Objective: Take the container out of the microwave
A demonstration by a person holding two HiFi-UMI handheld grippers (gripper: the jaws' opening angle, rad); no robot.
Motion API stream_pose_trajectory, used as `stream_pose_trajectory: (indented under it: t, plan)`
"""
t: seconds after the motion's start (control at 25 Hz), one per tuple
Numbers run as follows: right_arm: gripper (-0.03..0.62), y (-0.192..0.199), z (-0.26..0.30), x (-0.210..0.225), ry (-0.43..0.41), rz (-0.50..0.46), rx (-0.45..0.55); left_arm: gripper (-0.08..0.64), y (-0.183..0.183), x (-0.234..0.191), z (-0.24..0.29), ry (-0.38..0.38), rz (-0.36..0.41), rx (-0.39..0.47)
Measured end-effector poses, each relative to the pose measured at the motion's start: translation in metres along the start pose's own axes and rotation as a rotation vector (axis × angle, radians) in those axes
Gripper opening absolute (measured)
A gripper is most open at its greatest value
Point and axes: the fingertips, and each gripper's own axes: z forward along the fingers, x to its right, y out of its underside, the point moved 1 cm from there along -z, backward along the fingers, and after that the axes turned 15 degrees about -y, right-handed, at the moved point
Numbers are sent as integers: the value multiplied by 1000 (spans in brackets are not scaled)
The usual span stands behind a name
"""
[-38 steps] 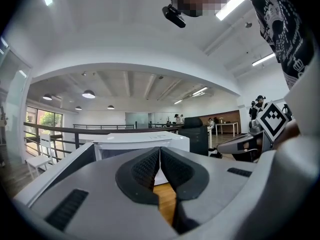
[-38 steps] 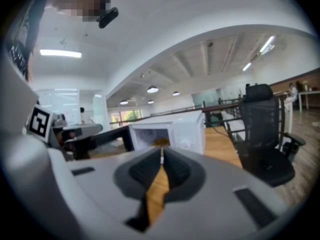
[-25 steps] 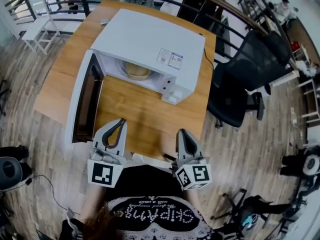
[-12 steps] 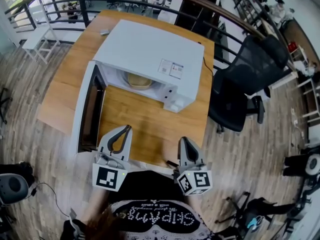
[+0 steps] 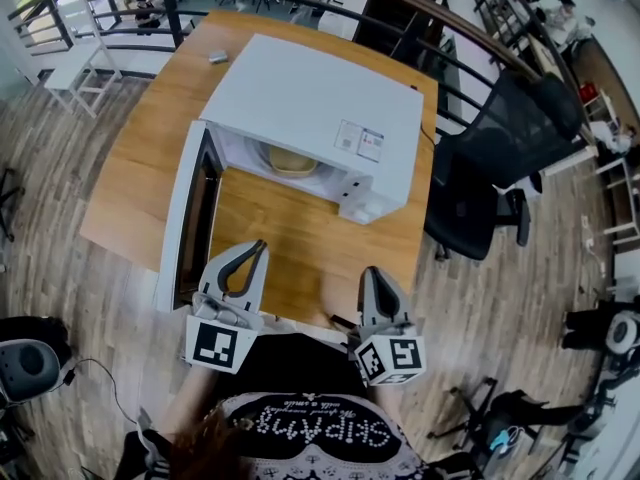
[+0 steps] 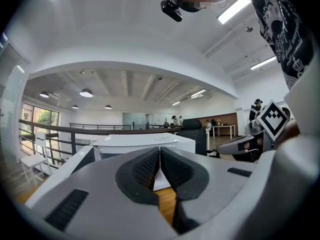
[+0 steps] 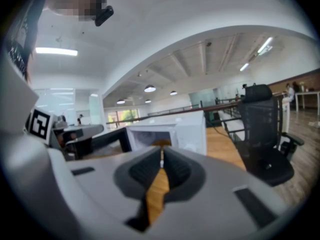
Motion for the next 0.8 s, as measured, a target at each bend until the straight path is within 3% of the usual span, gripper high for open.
stream_pose_trajectory:
  t: [0.8]
  plan:
    - [37,-1,17,-22,25,-13,18,37,9,-9,3,44,-57,-38]
